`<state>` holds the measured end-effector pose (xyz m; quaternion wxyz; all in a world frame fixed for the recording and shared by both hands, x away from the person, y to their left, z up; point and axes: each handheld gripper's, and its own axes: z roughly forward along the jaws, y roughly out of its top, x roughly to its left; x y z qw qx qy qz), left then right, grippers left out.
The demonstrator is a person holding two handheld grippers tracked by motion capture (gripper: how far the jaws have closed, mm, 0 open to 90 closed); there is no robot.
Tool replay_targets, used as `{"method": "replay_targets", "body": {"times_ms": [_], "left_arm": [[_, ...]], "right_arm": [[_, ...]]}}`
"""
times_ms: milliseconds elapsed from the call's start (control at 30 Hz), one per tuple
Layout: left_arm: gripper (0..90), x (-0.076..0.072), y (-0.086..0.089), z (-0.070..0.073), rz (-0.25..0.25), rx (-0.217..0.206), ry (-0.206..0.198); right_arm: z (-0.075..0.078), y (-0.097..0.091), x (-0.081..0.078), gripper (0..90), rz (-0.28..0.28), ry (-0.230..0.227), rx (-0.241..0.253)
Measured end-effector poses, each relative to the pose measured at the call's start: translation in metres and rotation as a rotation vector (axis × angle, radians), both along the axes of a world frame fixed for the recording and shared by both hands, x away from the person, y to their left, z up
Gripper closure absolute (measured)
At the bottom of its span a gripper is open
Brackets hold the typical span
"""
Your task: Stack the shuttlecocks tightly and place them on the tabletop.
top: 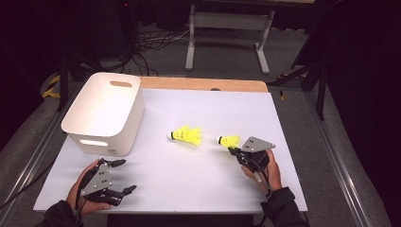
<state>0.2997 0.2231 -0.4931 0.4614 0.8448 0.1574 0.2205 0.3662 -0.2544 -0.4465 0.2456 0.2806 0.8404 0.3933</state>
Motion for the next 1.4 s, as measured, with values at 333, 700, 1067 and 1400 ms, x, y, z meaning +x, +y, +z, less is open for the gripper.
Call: {"method": "replay_targets", "body": {"times_ms": [333, 700, 1067, 1400], "left_arm": [[11.3, -0.001, 0.001, 0.0, 0.006, -0.003, -0.001], [11.3, -0.013, 0.014, -0.001, 0.054, -0.004, 0.001], [11.4, -0.01, 0.014, -0.001, 0.054, -0.009, 0.006], [11.4, -0.012, 0.013, -0.001, 0.047, -0.01, 0.004]], "right_arm": [[0.002, 0.009, 0.013, 89.9, 0.004, -0.002, 0.003], [0.002, 0.038, 0.032, 89.9, 0.085, 0.019, -0.002], [-0.003, 0.064, 0.042, 90.0, 0.141, 0.037, -0.018], [-0.003, 0.073, 0.045, 89.9, 0.151, 0.037, -0.017]]}}
